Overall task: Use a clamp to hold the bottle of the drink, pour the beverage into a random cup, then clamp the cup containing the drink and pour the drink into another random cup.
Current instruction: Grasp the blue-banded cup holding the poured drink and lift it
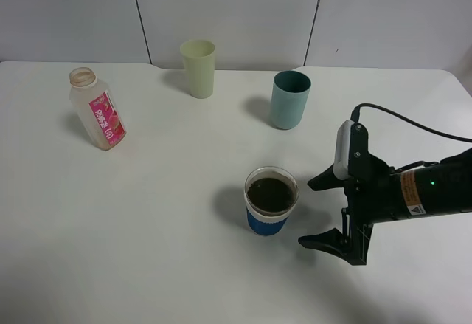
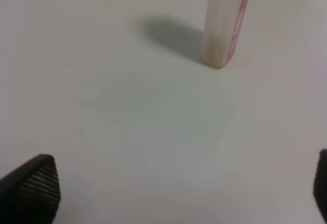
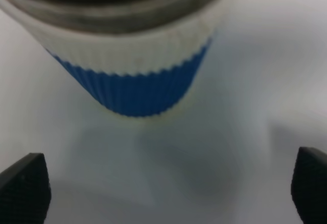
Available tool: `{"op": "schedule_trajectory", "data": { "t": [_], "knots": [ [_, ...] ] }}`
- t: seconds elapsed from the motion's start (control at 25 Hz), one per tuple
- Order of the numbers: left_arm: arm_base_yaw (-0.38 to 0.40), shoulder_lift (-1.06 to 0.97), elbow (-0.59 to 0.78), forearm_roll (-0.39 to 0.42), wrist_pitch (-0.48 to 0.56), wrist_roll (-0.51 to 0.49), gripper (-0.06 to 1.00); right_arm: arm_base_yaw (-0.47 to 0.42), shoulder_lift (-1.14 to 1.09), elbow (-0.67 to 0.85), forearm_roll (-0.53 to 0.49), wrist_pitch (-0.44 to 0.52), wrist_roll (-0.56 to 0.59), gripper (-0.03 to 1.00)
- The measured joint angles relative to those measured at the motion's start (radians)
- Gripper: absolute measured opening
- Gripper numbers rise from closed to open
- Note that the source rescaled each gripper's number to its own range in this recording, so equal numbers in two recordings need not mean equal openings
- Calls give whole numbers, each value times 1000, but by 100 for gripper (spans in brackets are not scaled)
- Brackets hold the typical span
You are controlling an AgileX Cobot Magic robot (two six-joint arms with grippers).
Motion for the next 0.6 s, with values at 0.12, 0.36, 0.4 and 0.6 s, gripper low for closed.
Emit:
{"op": "schedule_trajectory", "data": {
  "t": [0.12, 0.36, 0.4, 0.6],
  "knots": [
    [0, 0, 0, 0, 0, 0, 100, 0, 0, 0, 0, -28, -53, 80],
    [0, 0, 0, 0, 0, 0, 100, 0, 0, 0, 39, -77, -73, 80],
    [0, 0, 0, 0, 0, 0, 100, 0, 0, 0, 55, -96, -75, 80],
    [0, 0, 0, 0, 0, 0, 100, 0, 21, 0, 77, -128, -83, 80]
  ]
}}
